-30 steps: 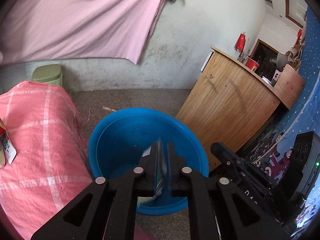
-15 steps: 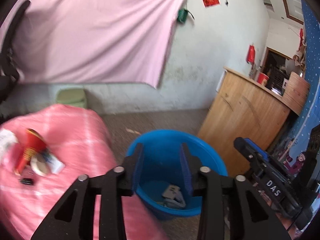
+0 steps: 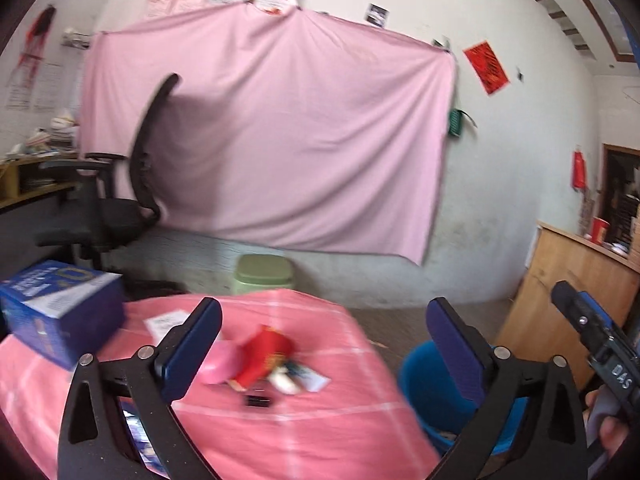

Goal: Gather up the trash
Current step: 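Carry both items over the blue bucket and open both grippers, then return both tools over the table toward the blue wrapper and binder clip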

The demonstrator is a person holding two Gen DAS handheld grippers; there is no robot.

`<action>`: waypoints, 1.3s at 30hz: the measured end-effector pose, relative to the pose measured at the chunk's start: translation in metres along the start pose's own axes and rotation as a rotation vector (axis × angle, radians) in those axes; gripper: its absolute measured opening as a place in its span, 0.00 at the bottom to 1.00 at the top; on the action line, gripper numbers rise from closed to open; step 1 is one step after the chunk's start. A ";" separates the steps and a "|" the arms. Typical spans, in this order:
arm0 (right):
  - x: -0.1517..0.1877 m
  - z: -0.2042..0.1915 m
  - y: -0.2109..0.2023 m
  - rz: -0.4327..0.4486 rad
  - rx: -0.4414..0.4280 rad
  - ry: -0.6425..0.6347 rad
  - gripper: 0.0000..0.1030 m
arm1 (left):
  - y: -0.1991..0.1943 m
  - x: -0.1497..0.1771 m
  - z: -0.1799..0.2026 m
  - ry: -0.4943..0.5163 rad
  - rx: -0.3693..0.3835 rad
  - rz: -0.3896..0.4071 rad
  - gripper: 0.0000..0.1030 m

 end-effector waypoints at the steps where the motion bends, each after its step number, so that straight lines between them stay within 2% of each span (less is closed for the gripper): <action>1: -0.001 -0.008 0.002 0.006 -0.019 -0.001 1.00 | -0.004 0.000 -0.010 -0.014 -0.015 0.005 0.98; 11: 0.008 -0.082 0.018 0.006 -0.163 -0.081 1.00 | -0.040 0.008 -0.089 -0.034 -0.156 0.036 0.98; 15: 0.016 -0.104 0.023 -0.007 -0.214 -0.076 1.00 | -0.051 0.017 -0.115 -0.037 -0.205 0.034 0.98; 21: 0.034 -0.126 0.042 -0.097 -0.263 -0.084 1.00 | -0.052 0.030 -0.147 -0.035 -0.263 -0.013 0.98; 25: 0.051 -0.139 0.056 -0.169 -0.269 -0.118 1.00 | -0.040 0.044 -0.164 -0.037 -0.296 -0.096 0.98; 32: 0.077 -0.149 0.081 -0.312 -0.234 -0.163 1.00 | -0.014 0.068 -0.182 -0.044 -0.283 -0.229 0.98; 37: 0.089 -0.144 0.095 -0.397 -0.217 -0.147 1.00 | 0.003 0.083 -0.180 -0.049 -0.219 -0.331 0.97; 38: 0.091 -0.142 0.099 -0.420 -0.220 -0.135 1.00 | 0.005 0.086 -0.179 -0.055 -0.203 -0.346 0.93; 39: 0.093 -0.141 0.101 -0.436 -0.224 -0.128 0.98 | 0.007 0.087 -0.178 -0.060 -0.194 -0.356 0.84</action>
Point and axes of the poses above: each gripper's, at about its wrist camera, not at the fingertips, and y roughly the way its jaws point, z to its right, x to its underside, the point moved 4 cm from there along y, roughly the way its jaws point, and after that the axes turned 11 degrees about -x, right-handed, at the moved point
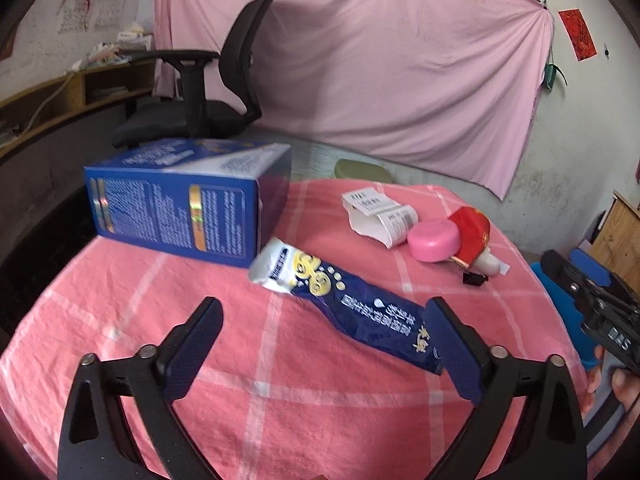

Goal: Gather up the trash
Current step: 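Return both tools over the table toward the blue wrapper and binder clip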

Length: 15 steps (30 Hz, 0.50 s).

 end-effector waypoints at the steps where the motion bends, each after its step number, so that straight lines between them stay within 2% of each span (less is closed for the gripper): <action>1: 0.002 0.002 0.004 -0.021 -0.010 0.010 0.91 | 0.005 0.002 0.001 -0.001 0.013 -0.023 0.79; 3: 0.005 0.006 0.014 -0.069 -0.022 0.034 0.86 | 0.016 0.005 0.003 -0.008 0.030 -0.079 0.62; 6: 0.008 0.009 0.024 -0.116 -0.040 0.058 0.81 | 0.028 0.007 0.002 -0.032 0.056 -0.140 0.47; 12: 0.014 0.007 0.039 -0.202 -0.075 0.064 0.69 | 0.035 0.006 0.014 -0.021 0.112 -0.176 0.28; 15: 0.015 0.006 0.048 -0.234 -0.095 0.068 0.66 | 0.038 0.006 0.024 0.022 0.096 -0.185 0.28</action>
Point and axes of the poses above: each gripper's, at about its wrist camera, not at the fingertips, and y roughly the way its jaws point, z to its right, x to its underside, the point moved 4 cm from there along y, roughly the way its jaws point, and after that the axes turned 11 degrees about -x, right-handed, at the moved point
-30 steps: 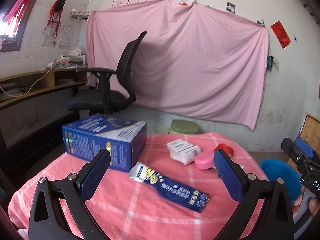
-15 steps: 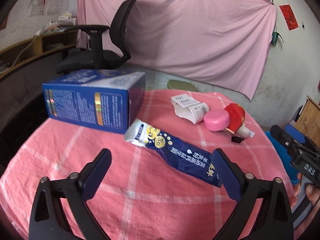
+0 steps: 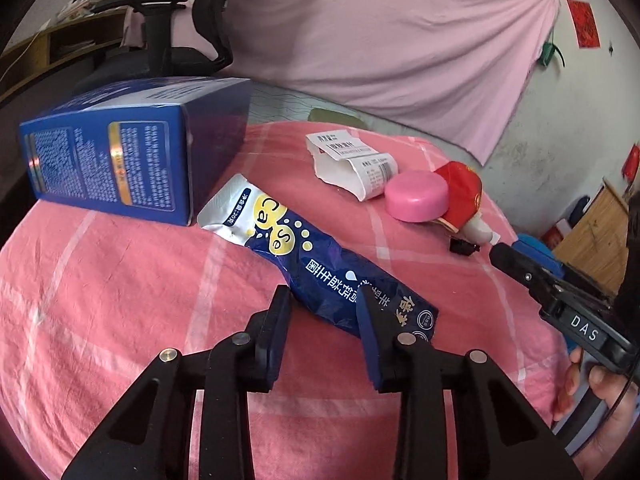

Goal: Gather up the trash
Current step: 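Return both tools over the table toward the blue wrapper and binder clip, then grasp the black binder clip with the right gripper while the left gripper grasps the blue wrapper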

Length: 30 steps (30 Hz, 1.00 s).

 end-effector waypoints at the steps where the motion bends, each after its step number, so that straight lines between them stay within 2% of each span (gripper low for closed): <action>1: -0.001 0.000 0.002 -0.006 -0.006 0.001 0.65 | 0.001 -0.001 0.002 0.010 0.003 -0.001 0.28; 11: -0.007 -0.006 0.022 -0.065 -0.049 -0.014 0.59 | 0.012 -0.007 0.009 0.051 0.015 -0.021 0.22; 18: -0.005 0.003 0.035 -0.124 -0.078 0.035 0.47 | 0.015 -0.008 0.007 0.031 0.024 -0.031 0.16; 26: -0.003 0.000 0.031 -0.126 -0.104 0.031 0.46 | 0.013 -0.009 0.011 0.039 0.020 -0.023 0.03; 30: 0.003 0.000 0.020 -0.123 -0.108 0.017 0.45 | 0.008 -0.008 0.015 0.051 0.031 -0.005 0.01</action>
Point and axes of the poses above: each gripper's, at about its wrist camera, not at the fingertips, and y roughly the way its jaws point, z to its right, x to its underside, the point moved 4 cm from there along y, roughly the way its jaws point, and after that the axes turned 11 degrees about -x, right-handed, at the moved point
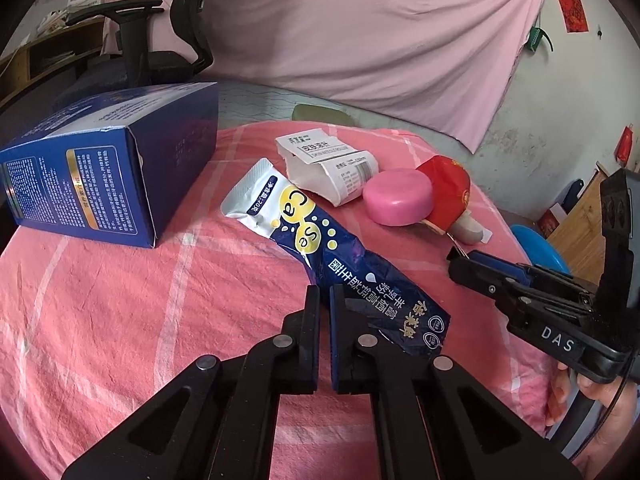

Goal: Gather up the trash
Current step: 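Grasp the black binder clip with the right gripper while the left gripper grasps the blue wrapper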

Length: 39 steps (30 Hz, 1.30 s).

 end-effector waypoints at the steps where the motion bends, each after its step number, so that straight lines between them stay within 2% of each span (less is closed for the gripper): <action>1: 0.002 0.000 -0.003 0.002 -0.002 -0.003 0.45 | -0.002 0.000 0.001 0.000 0.009 0.006 0.01; 3: 0.005 0.000 -0.008 0.010 -0.003 -0.007 0.45 | -0.006 0.001 0.004 -0.002 0.031 0.020 0.01; 11: 0.010 -0.001 -0.030 0.073 -0.006 -0.018 0.44 | -0.026 0.003 0.020 0.026 0.036 0.084 0.00; 16: 0.012 0.000 -0.053 0.158 -0.004 -0.028 0.44 | -0.041 0.004 0.035 0.061 0.047 0.135 0.00; 19: 0.015 0.001 -0.060 0.174 -0.001 -0.025 0.44 | -0.036 0.006 0.043 0.084 0.029 0.096 0.00; 22: 0.018 0.005 -0.064 0.186 -0.005 -0.009 0.44 | -0.022 0.008 0.038 0.007 0.086 -0.003 0.00; 25: 0.018 0.009 -0.066 0.186 -0.006 0.005 0.44 | -0.015 0.007 0.032 -0.044 0.086 -0.044 0.00; 28: 0.020 0.014 -0.069 0.188 -0.013 0.022 0.44 | -0.011 0.006 0.035 -0.046 0.071 -0.062 0.09; 30: 0.021 0.018 -0.069 0.188 -0.015 0.034 0.44 | -0.006 0.005 0.037 -0.066 0.073 -0.075 0.32; 31: 0.021 0.020 -0.070 0.190 -0.017 0.041 0.45 | -0.004 0.004 0.036 -0.089 0.075 -0.078 0.35; 33: 0.022 0.023 -0.072 0.194 -0.020 0.052 0.45 | -0.002 0.003 0.036 -0.107 0.075 -0.074 0.36; 39: 0.026 0.034 -0.071 0.174 -0.007 0.088 0.44 | 0.009 0.000 0.050 -0.051 0.007 -0.084 0.36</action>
Point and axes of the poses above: each gripper's, at about its wrist camera, not at the fingertips, and y roughly the way its jaws point, z to its right, x to its underside, the point moved 4 cm from there along y, roughly the way its jaws point, and after that the axes turned 11 degrees about -x, right-handed, at the moved point
